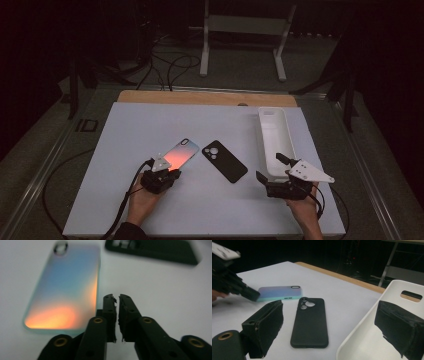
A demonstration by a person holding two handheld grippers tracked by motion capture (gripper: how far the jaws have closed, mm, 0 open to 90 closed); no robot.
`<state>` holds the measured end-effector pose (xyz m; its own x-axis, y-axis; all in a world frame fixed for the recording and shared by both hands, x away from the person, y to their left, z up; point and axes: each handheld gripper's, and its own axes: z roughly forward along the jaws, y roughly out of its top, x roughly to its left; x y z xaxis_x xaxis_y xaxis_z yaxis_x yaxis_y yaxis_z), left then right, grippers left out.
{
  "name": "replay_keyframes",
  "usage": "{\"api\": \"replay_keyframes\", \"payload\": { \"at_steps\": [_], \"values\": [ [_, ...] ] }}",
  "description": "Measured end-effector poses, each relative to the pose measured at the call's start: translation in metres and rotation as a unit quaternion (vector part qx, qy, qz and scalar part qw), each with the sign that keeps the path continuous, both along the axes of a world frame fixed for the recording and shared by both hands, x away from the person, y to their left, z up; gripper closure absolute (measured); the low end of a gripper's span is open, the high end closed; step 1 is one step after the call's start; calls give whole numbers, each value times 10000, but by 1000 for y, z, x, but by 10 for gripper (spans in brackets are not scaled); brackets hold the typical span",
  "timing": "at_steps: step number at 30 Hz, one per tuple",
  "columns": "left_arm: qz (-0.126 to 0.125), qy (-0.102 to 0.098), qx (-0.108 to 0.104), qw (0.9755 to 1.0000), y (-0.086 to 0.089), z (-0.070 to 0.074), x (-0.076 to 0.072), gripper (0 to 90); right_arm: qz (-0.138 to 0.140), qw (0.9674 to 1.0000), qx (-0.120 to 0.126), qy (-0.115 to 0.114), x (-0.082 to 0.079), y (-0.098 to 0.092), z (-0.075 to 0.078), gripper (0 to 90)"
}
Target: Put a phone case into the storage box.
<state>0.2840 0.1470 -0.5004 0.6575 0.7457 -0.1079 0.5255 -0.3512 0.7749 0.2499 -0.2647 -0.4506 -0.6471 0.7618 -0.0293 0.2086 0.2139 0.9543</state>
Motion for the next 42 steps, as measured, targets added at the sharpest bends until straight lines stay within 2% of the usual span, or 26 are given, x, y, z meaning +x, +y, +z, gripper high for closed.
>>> {"api": "replay_keyframes", "payload": {
  "at_steps": [2,3,4,5,7,9,12,13,15,17,20,21,22,25,30,37,40,42],
  "values": [
    [65,-247,-174,9995,9,12,-6,764,0,10000,-8,-18,1,0,0,83],
    [65,-247,-174,9995,9,12,-6,717,0,10000,-8,-18,1,0,0,83],
    [119,-493,-290,9983,20,24,-14,717,14,10000,-10,-20,2,0,0,83],
    [119,-611,-332,9975,26,29,-18,626,68,9999,-12,-92,2,0,1,94],
    [179,-933,-402,9947,39,39,-27,580,79,9998,-17,-155,3,0,2,94],
    [227,-1129,-615,9914,53,47,-36,521,94,9998,35,-165,4,0,3,93],
    [568,-1489,-658,9850,71,55,-48,343,124,9998,63,-157,6,0,4,93],
    [687,-1530,-613,9839,76,57,-51,269,145,9997,85,-149,6,0,4,93],
    [915,-1580,-504,9819,83,58,-55,156,173,9997,141,-125,8,0,5,93],
    [1043,-1610,-487,9802,90,58,-59,99,153,9998,112,-83,10,1,6,92],
    [1093,-1588,-478,9801,93,58,-59,48,163,9996,214,-50,11,0,5,92],
    [1115,-1560,-471,9803,100,56,-61,48,163,9996,214,-50,11,0,5,92],
    [1146,-1562,-488,9798,101,55,-61,10,165,9996,241,-27,9,-1,1,88],
    [1202,-1609,-496,9784,104,53,-62,4,126,9995,296,11,5,-3,-4,87],
    [1190,-1653,-499,9778,101,50,-61,2,92,9993,356,45,-1,-6,-9,87],
    [1207,-1685,-517,9769,100,55,-61,0,119,9996,267,23,-4,-5,-10,87],
    [1178,-1581,-515,9790,99,59,-57,0,109,9996,259,46,-4,-4,-11,87],
    [1120,-1421,-502,9822,96,62,-53,0,116,9996,248,40,-4,-4,-11,87]
  ]
}}
